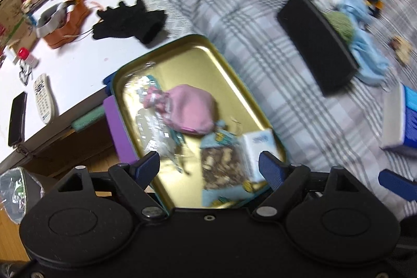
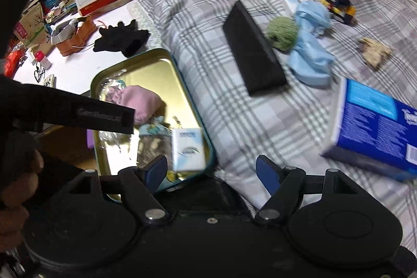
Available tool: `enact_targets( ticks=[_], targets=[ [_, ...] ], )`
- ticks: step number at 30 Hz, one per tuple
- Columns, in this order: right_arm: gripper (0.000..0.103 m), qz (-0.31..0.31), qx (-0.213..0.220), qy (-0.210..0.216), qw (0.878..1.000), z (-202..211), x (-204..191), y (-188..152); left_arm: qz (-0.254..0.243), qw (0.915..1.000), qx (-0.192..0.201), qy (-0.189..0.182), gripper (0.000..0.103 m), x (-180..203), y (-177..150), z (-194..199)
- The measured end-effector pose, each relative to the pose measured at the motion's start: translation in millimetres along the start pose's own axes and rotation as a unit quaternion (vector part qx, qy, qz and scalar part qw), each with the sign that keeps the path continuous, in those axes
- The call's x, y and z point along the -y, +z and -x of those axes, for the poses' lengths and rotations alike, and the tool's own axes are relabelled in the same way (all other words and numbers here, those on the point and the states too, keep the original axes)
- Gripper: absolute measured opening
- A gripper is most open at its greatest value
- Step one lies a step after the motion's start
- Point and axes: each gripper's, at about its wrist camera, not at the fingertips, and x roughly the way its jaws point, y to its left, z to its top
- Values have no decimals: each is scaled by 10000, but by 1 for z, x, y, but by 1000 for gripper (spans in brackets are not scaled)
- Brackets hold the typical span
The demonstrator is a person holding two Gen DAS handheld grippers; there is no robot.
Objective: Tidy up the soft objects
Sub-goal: 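Move both tools back over the remaining items on the bed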
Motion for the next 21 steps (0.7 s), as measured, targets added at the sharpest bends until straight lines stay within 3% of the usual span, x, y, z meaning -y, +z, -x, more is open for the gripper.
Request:
enact_targets(
  ticks=[11, 21],
  targets=[
    [77, -695, 535, -494, 9949, 48, 99, -28, -953, 9943, 294, -380, 81, 81, 0, 36],
    [80, -1602, 1036, -1095, 9755, 70, 190, 7, -1133, 9903, 619, -520, 81, 129, 43, 57]
  ],
)
